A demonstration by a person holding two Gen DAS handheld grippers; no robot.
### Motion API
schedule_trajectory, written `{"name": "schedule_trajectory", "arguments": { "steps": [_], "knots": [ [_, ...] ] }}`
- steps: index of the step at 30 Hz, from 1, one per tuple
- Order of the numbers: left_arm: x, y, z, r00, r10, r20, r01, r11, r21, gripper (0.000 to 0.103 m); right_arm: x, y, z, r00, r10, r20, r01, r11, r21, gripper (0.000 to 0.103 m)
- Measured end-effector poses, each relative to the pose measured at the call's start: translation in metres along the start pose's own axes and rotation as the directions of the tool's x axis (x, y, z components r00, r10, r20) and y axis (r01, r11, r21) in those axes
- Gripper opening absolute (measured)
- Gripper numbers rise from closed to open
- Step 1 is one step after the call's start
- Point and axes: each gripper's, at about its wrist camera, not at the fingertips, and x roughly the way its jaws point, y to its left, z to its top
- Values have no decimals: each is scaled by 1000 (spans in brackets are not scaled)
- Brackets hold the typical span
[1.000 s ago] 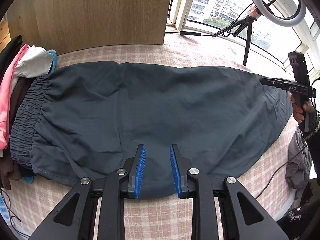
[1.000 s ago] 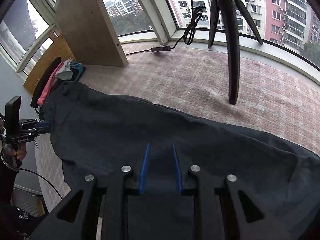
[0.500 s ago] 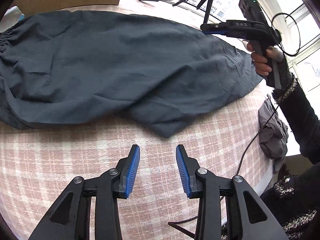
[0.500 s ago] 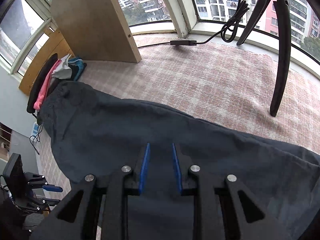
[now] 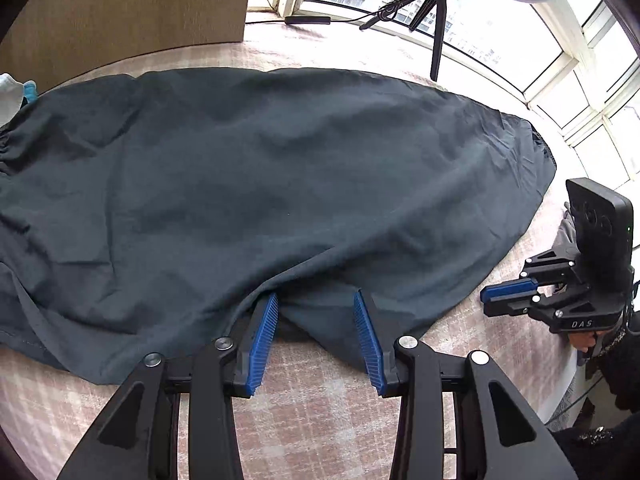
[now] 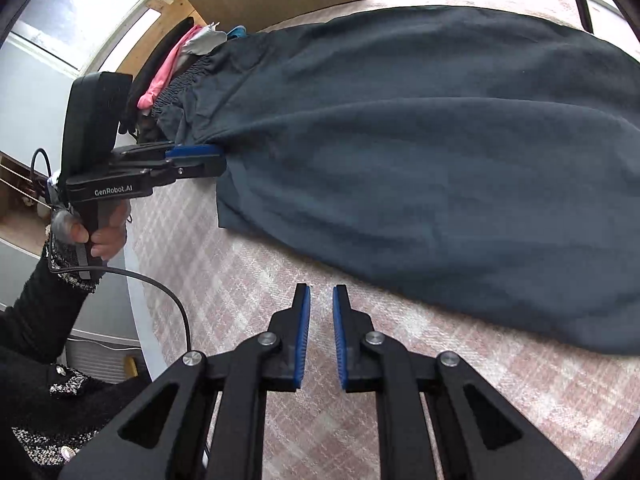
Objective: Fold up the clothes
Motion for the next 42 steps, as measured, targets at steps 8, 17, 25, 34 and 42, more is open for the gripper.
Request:
{"name": "schedule_trajectory", "arguments": {
  "steps": [8, 17, 25, 34, 42],
  "knots": [
    [-13, -28, -19, 998, 26, 49, -29, 997, 65, 42, -13, 4, 45, 992, -41, 117, 40, 999, 15, 11],
    [12, -96, -40, 997, 64, 42, -72, 964, 255, 48, -20, 3, 74, 990, -58, 129, 56, 998, 12, 11],
    [35, -96, -44, 991, 133, 9, -127, 922, 367, 7, -40, -4, 31, 994, 11, 106, -15, 999, 40, 12],
    [-9, -75, 14, 999, 48, 25, -54, 949, 310, 0, -7, 16, 4, 998, 62, 22, -61, 997, -35, 12],
    [24, -104, -32, 992, 127, -24, -99, 869, 485, 50, -19, -6, 30, 988, -73, 133, 68, 997, 42, 4]
  ]
}}
